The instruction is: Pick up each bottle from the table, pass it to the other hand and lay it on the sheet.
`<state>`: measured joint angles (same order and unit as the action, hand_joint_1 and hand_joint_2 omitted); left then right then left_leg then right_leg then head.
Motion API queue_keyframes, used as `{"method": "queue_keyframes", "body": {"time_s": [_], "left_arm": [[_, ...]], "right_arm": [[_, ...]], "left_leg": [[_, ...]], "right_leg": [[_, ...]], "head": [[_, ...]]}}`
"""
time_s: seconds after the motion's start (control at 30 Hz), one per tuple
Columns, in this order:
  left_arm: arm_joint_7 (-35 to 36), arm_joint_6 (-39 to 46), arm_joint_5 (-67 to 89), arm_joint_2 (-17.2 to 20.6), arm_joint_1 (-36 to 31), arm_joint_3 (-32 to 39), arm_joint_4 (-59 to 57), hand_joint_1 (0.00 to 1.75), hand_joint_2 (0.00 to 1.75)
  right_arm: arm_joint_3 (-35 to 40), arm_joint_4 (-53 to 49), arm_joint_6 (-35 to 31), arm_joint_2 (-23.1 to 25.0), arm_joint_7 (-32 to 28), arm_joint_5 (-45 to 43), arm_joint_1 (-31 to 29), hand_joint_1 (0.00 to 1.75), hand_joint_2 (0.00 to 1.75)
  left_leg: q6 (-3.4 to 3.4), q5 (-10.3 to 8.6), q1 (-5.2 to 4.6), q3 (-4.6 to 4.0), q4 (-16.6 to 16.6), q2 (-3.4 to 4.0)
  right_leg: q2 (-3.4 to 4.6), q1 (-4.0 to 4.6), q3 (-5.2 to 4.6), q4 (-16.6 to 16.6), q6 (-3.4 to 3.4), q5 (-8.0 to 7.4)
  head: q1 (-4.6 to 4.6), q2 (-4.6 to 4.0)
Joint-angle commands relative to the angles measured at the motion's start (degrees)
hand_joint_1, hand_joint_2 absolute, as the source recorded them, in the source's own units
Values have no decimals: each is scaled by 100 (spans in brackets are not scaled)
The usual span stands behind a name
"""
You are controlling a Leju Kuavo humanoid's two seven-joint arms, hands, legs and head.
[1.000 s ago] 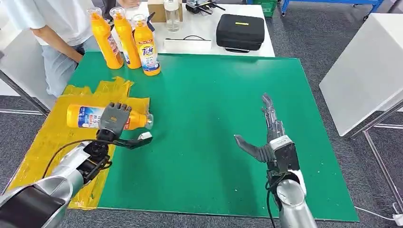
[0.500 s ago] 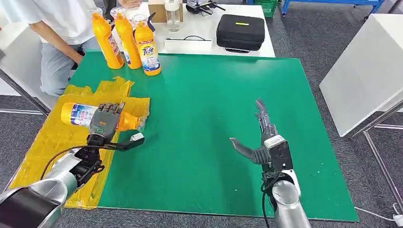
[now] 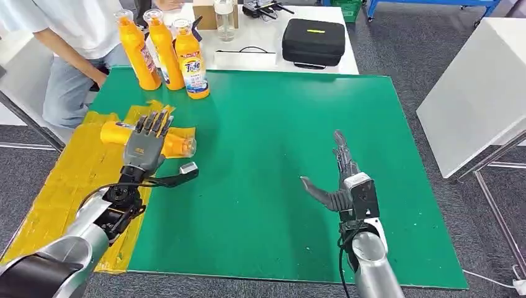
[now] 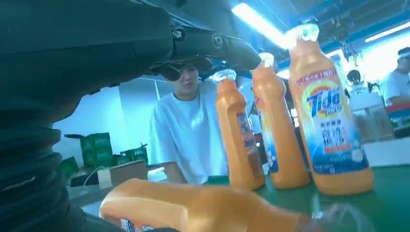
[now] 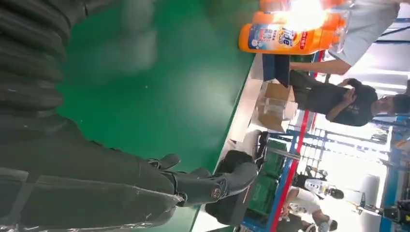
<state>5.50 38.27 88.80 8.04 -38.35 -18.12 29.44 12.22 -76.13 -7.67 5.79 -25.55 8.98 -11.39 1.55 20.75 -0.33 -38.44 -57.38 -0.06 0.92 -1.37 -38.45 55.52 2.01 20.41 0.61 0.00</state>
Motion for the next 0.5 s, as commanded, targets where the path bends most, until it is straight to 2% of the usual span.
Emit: {"method": "queue_keyframes", "body": {"time_s": [0.03, 0.07, 0.1, 0.13, 0.17, 0.2, 0.23, 0.27, 0.33, 0.43, 0.5], "left_arm": [[-3340, 173, -3077, -1290, -297, 2916, 227, 0, 0], [-4127, -283, -4296, -1535, -455, 3254, 199, 0, 0], [-4293, -877, -5045, -1645, -235, 3080, 720, 0, 0], [-3993, -1407, -5657, -1700, 316, 2509, 1778, 0, 0], [-3688, -1348, -5833, -1615, 559, 2121, 2192, 0, 0], [-3632, -1315, -5916, -1566, 624, 2007, 2259, 0, 0], [-3626, -1303, -5950, -1546, 629, 1976, 2256, 0, 0], [-3881, -2210, -6905, -1463, 787, 1776, 2409, 0, 0], [-3636, -3433, -7660, -1239, 1604, 972, 3308, 0, 0], [-3389, -3954, -8138, -1201, 2558, 475, 4180, 0, 0], [-3192, -4207, -8330, -1203, 2676, 337, 4172, 0, 0]], "right_arm": [[118, -17, -577, -59, -521, -42, -115, 0, 175], [153, -146, -729, -93, -735, 12, -85, 0, 175], [209, -281, -823, -135, -840, 51, -13, 0, 175], [268, -396, -852, -176, -907, 59, 70, 0, 175], [289, -420, -867, -189, -910, 56, 95, 0, 175], [295, -410, -879, -188, -915, 51, 103, 0, 175], [296, -403, -883, -188, -917, 49, 100, 0, 175], [316, -430, -903, -198, -1026, 19, 149, 0, 175], [356, -575, -913, -203, -1045, 148, 394, 0, 175], [333, -949, -882, -159, -941, 123, 841, 0, 175], [266, -1092, -799, -165, -742, -60, 1021, 0, 175]], "left_leg": [[-11, 17, 7, 25, -7, -14], [-5, 5, 5, 7, -4, -25], [-8, 13, 9, 14, -16, -40], [-4, 4, 4, 1, -9, -34], [-5, 15, 6, 15, -15, -49], [-2, 11, 0, 16, -3, -37], [-8, 40, 4, 53, -17, -40], [-5, 23, -6, 34, -3, -9], [-7, 23, -7, 32, 1, -4], [-12, 39, -10, 63, 12, 2], [-12, 52, -6, 62, 4, -1]], "right_leg": [[-21, 9, 30, 4, -12, 18], [-29, 6, 16, 1, -7, 11], [-45, 11, 28, 10, -10, 22], [-37, 5, 11, 4, -6, 13], [-53, 8, 32, 8, -7, 27], [-38, 1, 27, 0, -6, 20], [-46, 8, 67, 8, -13, 46], [-10, -4, 36, 0, -8, 18], [-5, -6, 32, -4, -8, 14], [-1, -8, 58, -10, -12, 31], [-5, -4, 59, -5, -12, 40]], "head": [[0, 0], [0, 0], [2, 0], [2, 0], [-2, 0], [0, 0], [0, 0], [0, 0], [-2, 0], [2, 0], [0, 0]]}}
